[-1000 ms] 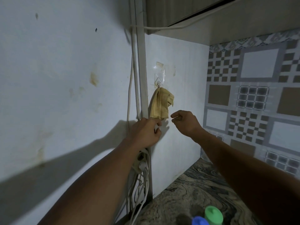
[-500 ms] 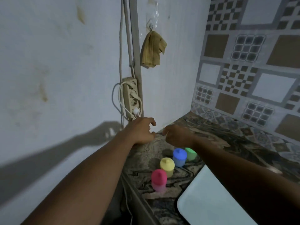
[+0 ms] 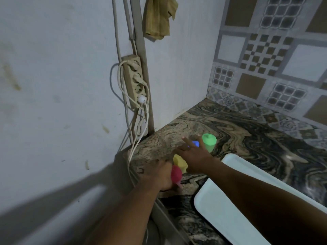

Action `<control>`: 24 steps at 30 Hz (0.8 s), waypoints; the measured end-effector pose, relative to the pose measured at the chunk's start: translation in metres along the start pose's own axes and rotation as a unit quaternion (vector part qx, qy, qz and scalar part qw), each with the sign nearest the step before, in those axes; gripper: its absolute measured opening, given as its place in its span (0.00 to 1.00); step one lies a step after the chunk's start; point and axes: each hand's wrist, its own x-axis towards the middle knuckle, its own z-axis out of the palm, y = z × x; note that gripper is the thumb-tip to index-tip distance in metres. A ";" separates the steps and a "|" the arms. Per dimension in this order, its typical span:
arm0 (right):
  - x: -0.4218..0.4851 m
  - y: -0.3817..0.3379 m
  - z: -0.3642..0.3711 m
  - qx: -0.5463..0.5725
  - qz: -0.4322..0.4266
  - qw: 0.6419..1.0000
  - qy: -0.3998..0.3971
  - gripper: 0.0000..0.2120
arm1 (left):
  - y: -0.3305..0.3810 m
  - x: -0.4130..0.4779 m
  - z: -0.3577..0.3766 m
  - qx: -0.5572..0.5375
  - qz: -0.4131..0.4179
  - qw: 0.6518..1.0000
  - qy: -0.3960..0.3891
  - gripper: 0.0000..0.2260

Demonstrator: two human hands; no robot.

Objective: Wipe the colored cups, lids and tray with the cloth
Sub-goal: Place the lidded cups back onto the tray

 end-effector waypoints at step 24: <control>-0.127 0.145 -0.025 0.208 0.315 0.926 -0.007 0.34 | 0.104 0.108 -0.101 0.004 0.255 0.967 0.001 0.31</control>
